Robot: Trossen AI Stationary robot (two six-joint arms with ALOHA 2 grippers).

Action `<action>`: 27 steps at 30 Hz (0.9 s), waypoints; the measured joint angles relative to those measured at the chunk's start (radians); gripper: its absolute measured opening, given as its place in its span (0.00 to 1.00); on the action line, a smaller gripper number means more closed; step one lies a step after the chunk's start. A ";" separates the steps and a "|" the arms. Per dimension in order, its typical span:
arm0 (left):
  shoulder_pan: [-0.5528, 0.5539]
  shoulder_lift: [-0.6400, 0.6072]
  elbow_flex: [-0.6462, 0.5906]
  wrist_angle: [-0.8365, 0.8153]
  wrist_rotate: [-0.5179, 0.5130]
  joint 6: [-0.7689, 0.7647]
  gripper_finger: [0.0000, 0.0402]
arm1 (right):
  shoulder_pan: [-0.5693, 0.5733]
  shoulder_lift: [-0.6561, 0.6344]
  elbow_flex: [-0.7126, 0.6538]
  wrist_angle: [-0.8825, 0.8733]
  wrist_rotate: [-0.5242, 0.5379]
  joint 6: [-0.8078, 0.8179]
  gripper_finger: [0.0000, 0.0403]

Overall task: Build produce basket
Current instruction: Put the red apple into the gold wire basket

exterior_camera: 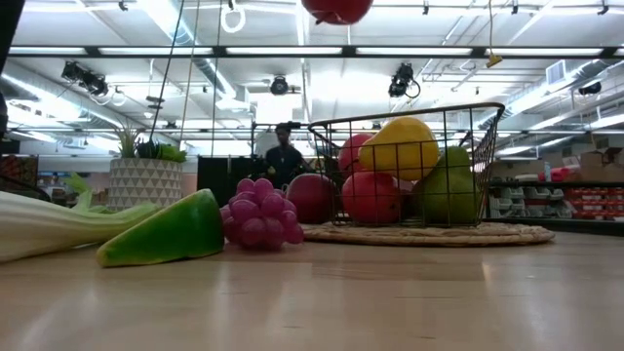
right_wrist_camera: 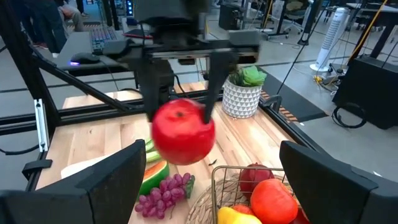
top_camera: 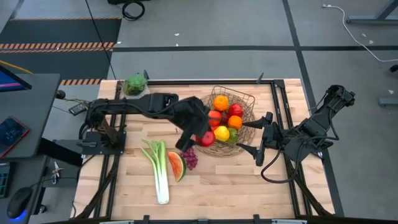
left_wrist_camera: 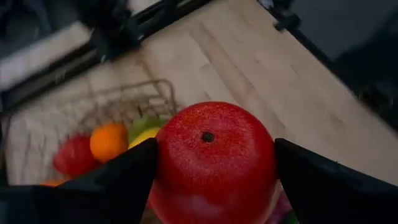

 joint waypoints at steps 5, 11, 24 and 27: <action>-0.042 0.000 0.000 0.000 -0.001 0.248 0.78 | 0.000 0.000 0.000 0.001 0.000 -0.011 0.93; -0.071 0.000 0.000 0.016 -0.001 0.504 0.78 | 0.000 0.000 0.000 0.001 0.000 -0.011 0.93; -0.058 -0.001 0.000 0.111 -0.001 0.733 0.79 | 0.000 0.000 0.000 0.001 0.000 -0.011 0.93; -0.057 -0.001 0.000 0.118 -0.001 0.736 0.79 | 0.000 0.000 0.000 0.001 0.000 -0.011 0.93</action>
